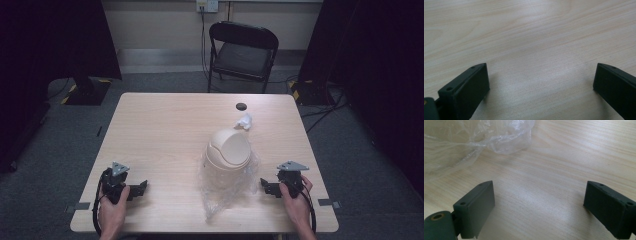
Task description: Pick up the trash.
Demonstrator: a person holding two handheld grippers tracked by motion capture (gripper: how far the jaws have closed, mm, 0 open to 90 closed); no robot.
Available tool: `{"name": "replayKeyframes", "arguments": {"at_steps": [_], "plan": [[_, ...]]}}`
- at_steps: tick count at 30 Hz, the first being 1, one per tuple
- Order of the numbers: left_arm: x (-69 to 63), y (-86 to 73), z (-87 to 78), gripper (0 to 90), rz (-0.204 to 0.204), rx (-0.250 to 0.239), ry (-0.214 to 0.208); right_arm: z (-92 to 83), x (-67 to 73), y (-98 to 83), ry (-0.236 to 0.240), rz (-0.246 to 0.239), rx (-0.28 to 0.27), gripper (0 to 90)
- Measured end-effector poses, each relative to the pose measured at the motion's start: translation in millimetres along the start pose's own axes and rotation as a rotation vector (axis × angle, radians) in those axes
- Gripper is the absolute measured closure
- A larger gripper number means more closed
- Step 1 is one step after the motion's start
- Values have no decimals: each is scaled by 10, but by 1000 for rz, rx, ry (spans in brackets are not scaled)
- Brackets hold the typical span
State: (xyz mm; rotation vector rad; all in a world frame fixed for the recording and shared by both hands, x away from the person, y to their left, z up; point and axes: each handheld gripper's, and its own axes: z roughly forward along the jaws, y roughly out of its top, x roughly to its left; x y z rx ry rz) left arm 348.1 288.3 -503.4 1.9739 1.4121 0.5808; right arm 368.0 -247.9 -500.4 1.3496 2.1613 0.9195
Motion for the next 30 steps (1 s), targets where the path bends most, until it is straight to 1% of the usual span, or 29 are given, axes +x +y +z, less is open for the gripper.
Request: {"name": "replayKeyframes", "arguments": {"at_steps": [7, 9, 11, 12, 13, 15, 16, 18, 21, 22, 25, 27, 30], "plan": [[0, 2, 0, 0, 1, 1, 4, 0, 3, 0, -2, 1, -1, 91], [0, 2, 0, 0, 1, 1, 4, -7, 4, 3, -1, 2, 4, 103], [-1, 2, 0, 0, 0, 1, 3, -37, 7, 18, 3, -4, 18, 158], [0, 2, -1, 0, 1, 1, 4, -63, 15, 31, 15, 0, 20, 151], [0, 2, -1, 0, 1, 1, 4, -82, 21, 38, 26, 1, 16, 144], [0, 2, -1, 0, 1, 1, 4, -107, 27, 48, 32, 0, 9, 144], [-1, 1, 0, 0, -1, 1, 2, -143, 38, 69, 25, 2, -2, 145], [2, 2, 0, 0, 2, 2, 4, -205, 37, 112, 43, 0, -29, 139], [7, 4, 3, 0, 3, 1, -3, -238, 34, 143, 47, 6, -36, 139], [10, 5, 4, 0, 5, 2, -4, -254, 30, 153, 50, 0, -41, 138], [9, 5, 4, 0, 5, 2, -4, -300, 44, 157, 72, 8, -43, 138], [9, 5, 4, 0, 5, 2, -4, -311, 50, 159, 76, 9, -45, 139], [9, 5, 4, 0, 4, 2, -5, -390, 52, 198, 88, 6, -66, 139]]}}
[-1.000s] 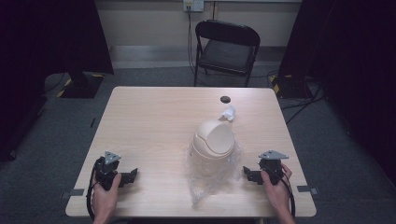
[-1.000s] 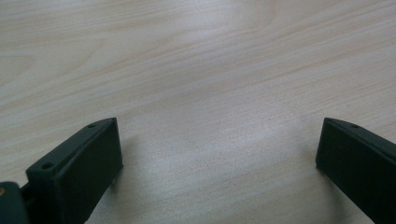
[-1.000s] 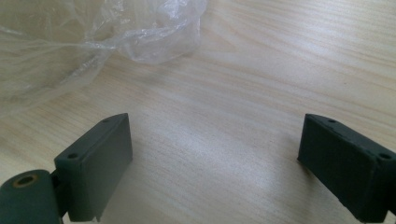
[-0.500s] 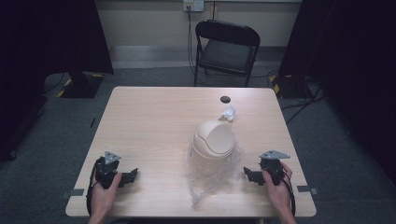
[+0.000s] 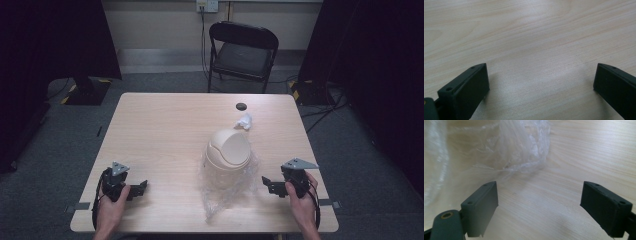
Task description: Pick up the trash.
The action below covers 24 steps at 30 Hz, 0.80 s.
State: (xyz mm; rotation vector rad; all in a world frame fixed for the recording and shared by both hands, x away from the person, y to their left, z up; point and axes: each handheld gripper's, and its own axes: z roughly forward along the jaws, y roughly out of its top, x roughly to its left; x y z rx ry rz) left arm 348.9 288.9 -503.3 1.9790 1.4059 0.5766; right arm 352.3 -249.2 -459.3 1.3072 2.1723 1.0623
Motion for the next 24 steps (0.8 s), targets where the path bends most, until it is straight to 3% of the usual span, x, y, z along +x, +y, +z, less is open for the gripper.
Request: {"name": "replayKeyframes", "arguments": {"at_steps": [4, 9, 20, 24], "plan": [[0, 0, 0, 0, 0, 0, 0, -40, 20, 27, 34, 10, -4, 149], [0, 0, 0, 0, 0, 0, 1, -68, 94, 90, 33, -9, -13, 149], [0, 0, 0, 0, 0, 0, 0, -172, 158, 341, 103, 12, -61, 144], [-2, 1, 1, 0, -3, -1, 2, -215, 199, 484, 108, -7, -90, 142]]}}
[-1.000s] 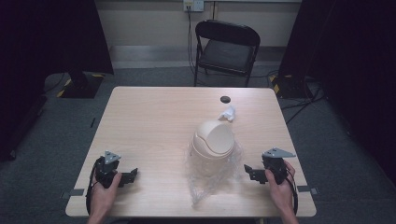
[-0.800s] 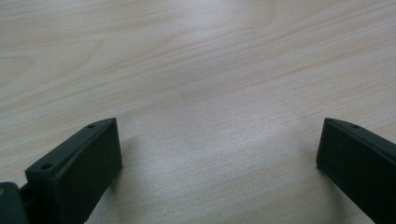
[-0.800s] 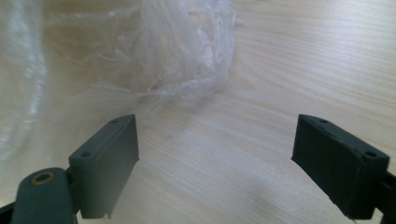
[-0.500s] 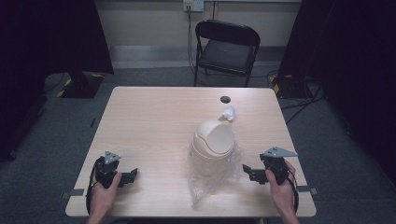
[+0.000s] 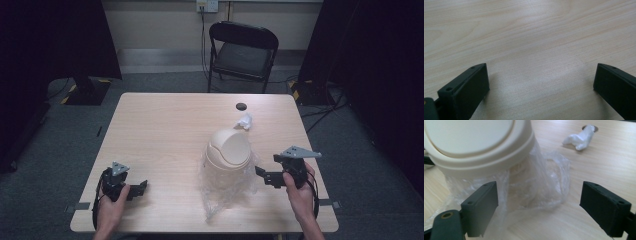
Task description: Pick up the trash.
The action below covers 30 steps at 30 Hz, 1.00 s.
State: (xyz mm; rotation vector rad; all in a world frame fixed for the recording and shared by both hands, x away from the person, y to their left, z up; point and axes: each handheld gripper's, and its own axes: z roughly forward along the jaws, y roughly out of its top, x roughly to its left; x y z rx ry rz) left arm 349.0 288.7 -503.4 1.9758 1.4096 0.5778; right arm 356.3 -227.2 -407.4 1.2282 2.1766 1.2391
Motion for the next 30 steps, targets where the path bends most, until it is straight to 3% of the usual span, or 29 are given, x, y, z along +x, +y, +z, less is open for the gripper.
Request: {"name": "replayKeyframes", "arguments": {"at_steps": [1, 3, 13, 16, 30], "plan": [[0, 0, 0, 0, 0, 0, 0, 0, 0, 0, 0, 0, 0, 142], [0, 0, 0, 0, 0, 0, 0, -1, 23, 77, 51, -18, -15, 140], [-1, -1, 0, 0, -1, 0, 1, -11, 125, 343, 64, -50, -52, 152], [-1, -1, -1, 0, 0, 1, 2, 84, 206, 446, 78, -85, -34, 165], [-5, -1, -2, 0, -2, -1, 4, 355, 191, 491, 75, -87, 31, 136]]}}
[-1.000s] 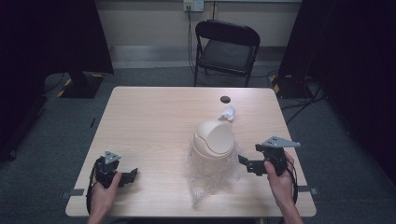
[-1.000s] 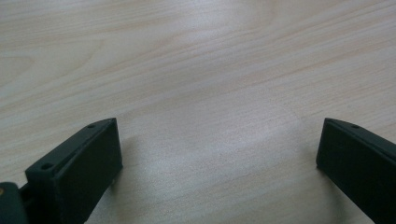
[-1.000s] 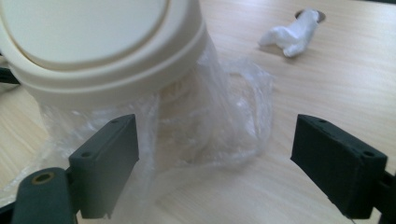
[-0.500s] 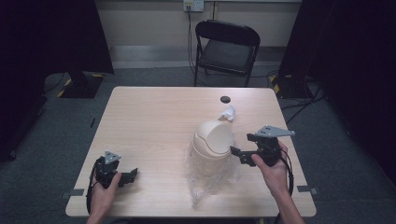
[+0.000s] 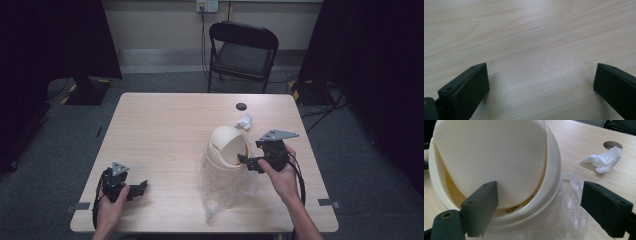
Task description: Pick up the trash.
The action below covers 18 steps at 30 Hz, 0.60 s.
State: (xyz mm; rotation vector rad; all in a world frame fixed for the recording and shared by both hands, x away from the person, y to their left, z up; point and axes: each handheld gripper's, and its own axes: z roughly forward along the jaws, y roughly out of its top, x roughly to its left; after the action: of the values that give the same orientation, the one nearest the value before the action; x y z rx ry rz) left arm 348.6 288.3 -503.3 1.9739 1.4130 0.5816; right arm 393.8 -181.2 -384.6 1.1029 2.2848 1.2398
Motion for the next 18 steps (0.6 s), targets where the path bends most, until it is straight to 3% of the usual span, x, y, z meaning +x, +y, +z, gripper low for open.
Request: {"name": "replayKeyframes", "arguments": {"at_steps": [18], "plan": [[-5, -3, -2, 0, -1, -1, 3, 279, -98, 34, -9, 47, 32, 140]]}}
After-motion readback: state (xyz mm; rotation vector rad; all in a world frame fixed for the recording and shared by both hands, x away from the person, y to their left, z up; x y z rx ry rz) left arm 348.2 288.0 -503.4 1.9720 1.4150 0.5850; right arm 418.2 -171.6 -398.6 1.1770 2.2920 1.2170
